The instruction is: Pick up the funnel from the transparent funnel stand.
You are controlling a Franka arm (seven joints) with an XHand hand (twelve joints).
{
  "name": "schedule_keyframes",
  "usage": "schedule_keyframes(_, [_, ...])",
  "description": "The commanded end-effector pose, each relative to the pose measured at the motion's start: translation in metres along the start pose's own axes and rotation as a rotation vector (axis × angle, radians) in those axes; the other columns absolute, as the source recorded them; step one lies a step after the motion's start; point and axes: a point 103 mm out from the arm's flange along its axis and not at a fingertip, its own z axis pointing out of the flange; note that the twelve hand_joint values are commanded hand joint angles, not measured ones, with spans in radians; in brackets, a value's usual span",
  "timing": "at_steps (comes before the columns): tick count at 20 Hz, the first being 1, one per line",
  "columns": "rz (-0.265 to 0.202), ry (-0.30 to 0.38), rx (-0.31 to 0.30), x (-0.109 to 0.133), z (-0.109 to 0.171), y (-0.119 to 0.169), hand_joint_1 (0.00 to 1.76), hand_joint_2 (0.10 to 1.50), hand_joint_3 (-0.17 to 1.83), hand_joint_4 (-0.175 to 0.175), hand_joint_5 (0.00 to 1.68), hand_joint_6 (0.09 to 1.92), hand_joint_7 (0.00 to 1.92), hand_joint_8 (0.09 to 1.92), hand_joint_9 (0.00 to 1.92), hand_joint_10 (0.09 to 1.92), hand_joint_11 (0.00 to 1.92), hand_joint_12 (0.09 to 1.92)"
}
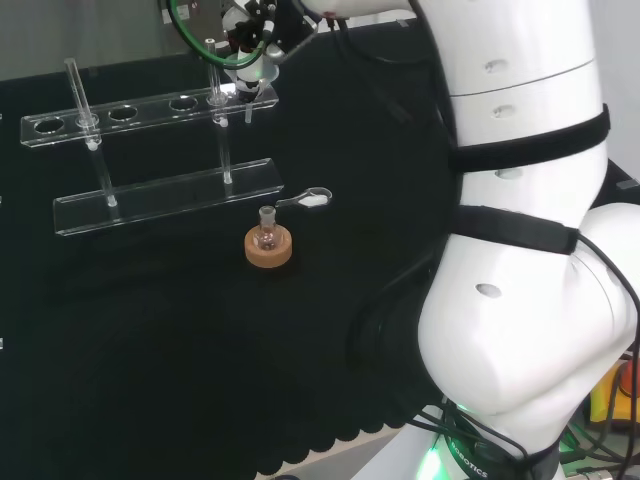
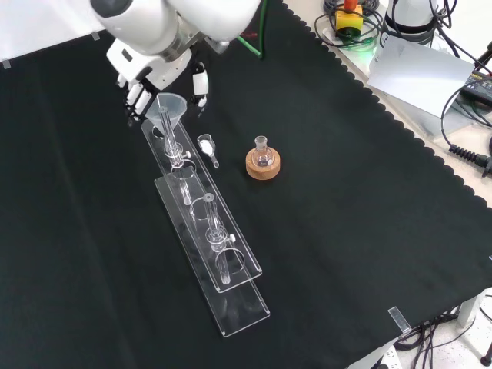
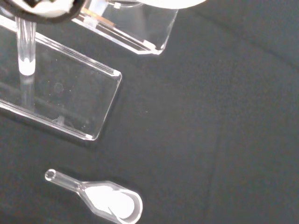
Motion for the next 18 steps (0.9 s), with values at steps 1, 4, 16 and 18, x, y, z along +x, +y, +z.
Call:
schedule_keyframes(1, [0.055,-0.088,-0.087,-0.020,-0.052,-0.031,0.85,0.73,0.62,0.019,0.77,0.45,0.66,0.53,0.86,0.40,0.61,1.24])
schedule_keyframes(4, [0.087,-0.102,-0.077,-0.028,-0.067,-0.053,0.85,0.73,0.62,0.018,0.75,0.46,0.66,0.53,0.88,0.41,0.61,1.24])
schedule_keyframes(16, [0.149,-0.104,-0.115,-0.031,-0.103,-0.150,0.86,0.72,0.64,0.013,0.69,0.52,0.63,0.53,0.95,0.40,0.61,1.24])
schedule_keyframes(18, [0.151,-0.104,-0.109,-0.025,-0.101,-0.163,0.86,0.72,0.64,0.013,0.68,0.53,0.63,0.53,0.96,0.40,0.61,1.24])
